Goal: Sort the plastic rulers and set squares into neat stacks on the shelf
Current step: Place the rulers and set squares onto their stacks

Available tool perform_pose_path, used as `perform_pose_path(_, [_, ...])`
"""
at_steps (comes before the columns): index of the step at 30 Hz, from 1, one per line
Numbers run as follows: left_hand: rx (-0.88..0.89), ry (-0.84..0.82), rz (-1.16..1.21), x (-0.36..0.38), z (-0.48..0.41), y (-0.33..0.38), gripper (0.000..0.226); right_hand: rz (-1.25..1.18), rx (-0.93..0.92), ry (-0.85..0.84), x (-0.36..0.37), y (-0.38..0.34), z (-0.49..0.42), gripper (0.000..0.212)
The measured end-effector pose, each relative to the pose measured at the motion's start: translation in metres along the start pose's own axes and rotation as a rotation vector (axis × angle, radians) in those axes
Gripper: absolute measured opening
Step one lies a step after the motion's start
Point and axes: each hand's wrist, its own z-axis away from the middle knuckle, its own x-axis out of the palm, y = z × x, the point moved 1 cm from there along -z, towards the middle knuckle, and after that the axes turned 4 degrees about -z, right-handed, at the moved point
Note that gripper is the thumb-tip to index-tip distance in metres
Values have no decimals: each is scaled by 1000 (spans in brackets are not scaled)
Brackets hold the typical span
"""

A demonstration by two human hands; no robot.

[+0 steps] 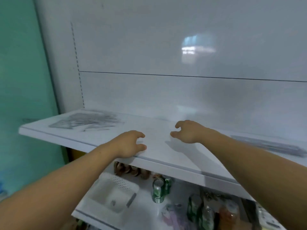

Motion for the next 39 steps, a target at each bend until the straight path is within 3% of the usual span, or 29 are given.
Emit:
perform_pose_path(7, [-165,64,-32,-51,21,-163,56,-21,-174,-31,37,-162,-94,64])
perform_pose_path(14, [-286,78,-30,-79,8,-270,55,9,-244,-70,68,-242,-178,64])
perform_pose_path(20, [-328,128,-43,-88,-40,-327,55,15,-259,-89,93,-260,-257,65])
perform_pose_path(24, [-318,144,-4,-92,-79,-351,55,13,-275,-169,103,-266,-303,81])
perform_pose_path(29, [-263,77,-98,-98,-119,-370,61,-33,-346,-147,95,-273,-332,60])
perform_pose_path(33, [-163,95,-201,-104,-136,-381,51,-68,-333,-143,96,-276,-335,51])
perform_pose_path(39, [-50,73,-106,-106,-144,-390,29,-104,-218,-60,100,-275,-320,45])
